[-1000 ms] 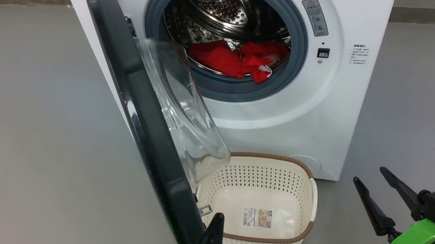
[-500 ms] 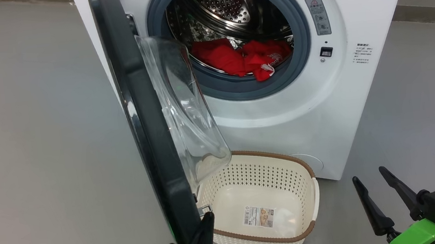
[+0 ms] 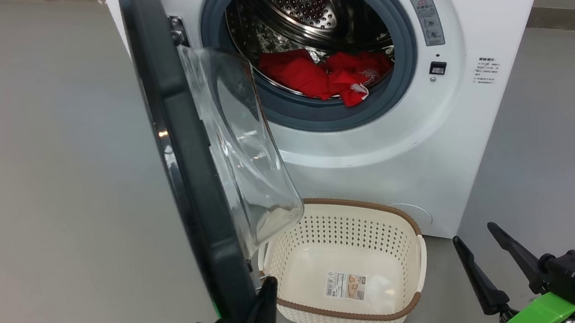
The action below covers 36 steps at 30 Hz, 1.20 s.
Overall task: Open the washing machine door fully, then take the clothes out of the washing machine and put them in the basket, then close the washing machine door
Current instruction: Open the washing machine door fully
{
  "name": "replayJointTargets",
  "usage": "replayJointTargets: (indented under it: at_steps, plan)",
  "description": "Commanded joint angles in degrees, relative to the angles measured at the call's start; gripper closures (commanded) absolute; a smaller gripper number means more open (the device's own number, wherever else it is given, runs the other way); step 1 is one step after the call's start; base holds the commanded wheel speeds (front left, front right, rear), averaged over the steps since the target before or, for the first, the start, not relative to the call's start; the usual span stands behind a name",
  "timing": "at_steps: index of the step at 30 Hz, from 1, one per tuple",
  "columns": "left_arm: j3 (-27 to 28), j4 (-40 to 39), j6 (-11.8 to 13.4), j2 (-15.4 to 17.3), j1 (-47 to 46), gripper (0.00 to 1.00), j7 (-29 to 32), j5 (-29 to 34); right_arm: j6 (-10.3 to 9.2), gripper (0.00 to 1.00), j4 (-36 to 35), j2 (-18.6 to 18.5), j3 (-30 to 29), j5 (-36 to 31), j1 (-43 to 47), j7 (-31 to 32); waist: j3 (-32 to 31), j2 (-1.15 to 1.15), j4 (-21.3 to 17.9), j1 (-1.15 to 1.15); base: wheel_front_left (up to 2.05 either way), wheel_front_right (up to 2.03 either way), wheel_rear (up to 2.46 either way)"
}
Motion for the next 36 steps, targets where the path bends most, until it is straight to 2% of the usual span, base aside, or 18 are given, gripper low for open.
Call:
replayJointTargets:
  at_steps: [1, 21, 30, 36]
  plan:
    - [3.6, -1.8, 1.8, 1.4, -2.1, 1.00, -1.0, 0.0, 0.09, 0.00, -1.8, -0.4, 1.1, -0.6, -2.3, -0.7, 0.0, 0.00, 0.2, 0.00, 0.00, 0.00, 0.00]
    - [8.1, -6.7, 5.6, 5.6, 1.4, 1.00, -0.8, -0.7, 0.09, 0.00, -1.9, 0.1, 2.5, -0.7, -1.8, -0.7, 0.2, 0.00, 4.2, 0.00, 0.00, 0.00, 0.00]
    - [12.2, -6.5, 6.6, 7.4, -0.1, 1.00, -1.0, -1.8, 0.09, 0.00, -1.8, -0.2, 3.6, -0.4, -2.4, -0.7, 1.0, 0.00, 5.5, 0.00, 0.00, 0.00, 0.00]
    - [15.5, -5.1, 6.4, 8.2, -2.0, 1.00, -1.1, -2.6, 0.09, 0.00, -2.0, -0.8, 4.1, -0.3, -3.1, -0.7, 2.4, 0.00, 6.1, 0.00, 0.00, 0.00, 0.00]
